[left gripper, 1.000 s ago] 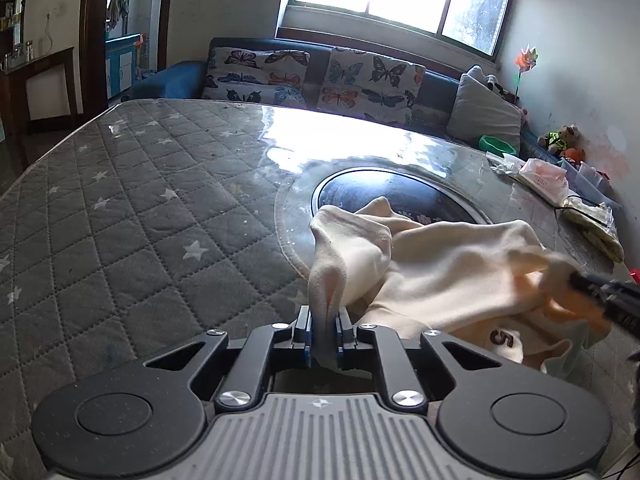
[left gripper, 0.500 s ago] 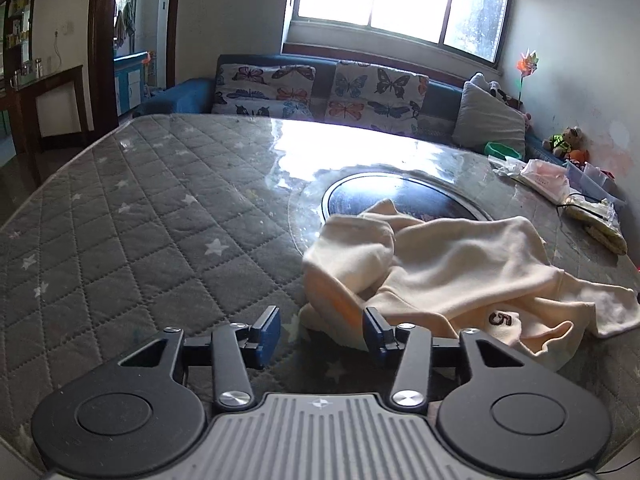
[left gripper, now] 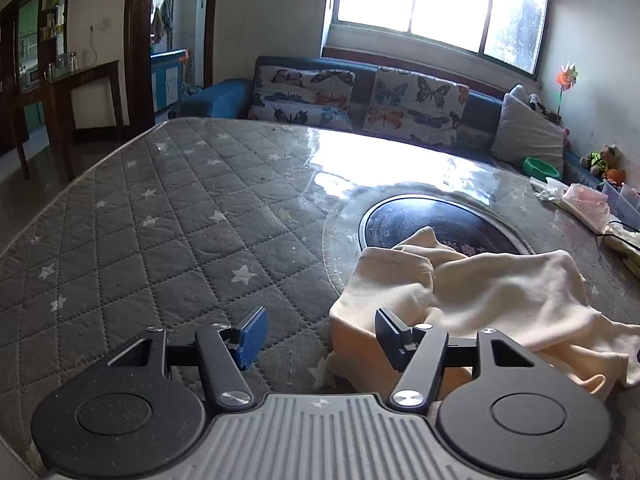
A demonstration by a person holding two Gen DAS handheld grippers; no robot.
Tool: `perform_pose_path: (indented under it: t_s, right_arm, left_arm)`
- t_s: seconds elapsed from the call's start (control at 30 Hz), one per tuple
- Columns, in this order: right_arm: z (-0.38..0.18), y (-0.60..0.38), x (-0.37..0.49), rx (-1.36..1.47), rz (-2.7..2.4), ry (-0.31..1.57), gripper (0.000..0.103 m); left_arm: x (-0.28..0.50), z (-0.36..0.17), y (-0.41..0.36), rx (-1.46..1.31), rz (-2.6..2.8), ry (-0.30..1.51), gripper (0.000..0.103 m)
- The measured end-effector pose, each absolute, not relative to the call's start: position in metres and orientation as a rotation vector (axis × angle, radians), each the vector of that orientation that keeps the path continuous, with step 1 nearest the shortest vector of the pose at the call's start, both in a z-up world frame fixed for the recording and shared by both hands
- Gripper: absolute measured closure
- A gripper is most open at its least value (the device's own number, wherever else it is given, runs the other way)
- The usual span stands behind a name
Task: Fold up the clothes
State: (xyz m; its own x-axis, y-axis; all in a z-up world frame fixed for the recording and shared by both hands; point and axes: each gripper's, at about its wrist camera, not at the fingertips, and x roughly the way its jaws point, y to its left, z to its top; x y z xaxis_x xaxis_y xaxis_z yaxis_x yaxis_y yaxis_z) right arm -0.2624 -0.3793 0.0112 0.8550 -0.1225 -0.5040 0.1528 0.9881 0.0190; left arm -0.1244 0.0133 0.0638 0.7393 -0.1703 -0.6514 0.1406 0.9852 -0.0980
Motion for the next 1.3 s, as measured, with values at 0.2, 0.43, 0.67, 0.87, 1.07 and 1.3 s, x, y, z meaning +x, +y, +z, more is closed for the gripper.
perform_pose_path:
  t_s: [0.2, 0.43, 0.67, 0.87, 1.07, 1.3]
  right_arm:
    - [-0.002, -0.386, -0.255, 0.071, -0.149, 0.569, 0.06]
    - [-0.01, -0.392, -0.244, 0.082, -0.155, 0.608, 0.056]
    - [-0.01, -0.396, -0.232, 0.09, -0.125, 0.616, 0.051]
    - [-0.009, -0.401, -0.227, 0.097, -0.079, 0.63, 0.046]
    - [-0.008, -0.404, -0.22, 0.076, -0.018, 0.659, 0.031]
    - [-0.011, -0.406, -0.214, 0.065, 0.046, 0.675, 0.015]
  left_arm:
    - [-0.09, 0.054, -0.007, -0.01, -0.231, 0.768, 0.039]
    - [-0.057, 0.04, -0.034, 0.079, -0.27, 0.795, 0.035]
    - [-0.042, 0.029, -0.045, 0.098, -0.307, 0.826, 0.034]
    - [-0.035, 0.02, -0.05, 0.104, -0.303, 0.865, 0.034]
    - [-0.039, 0.017, -0.056, 0.128, -0.291, 0.835, 0.04]
    - [-0.047, 0.02, -0.059, 0.051, -0.301, 0.813, 0.084]
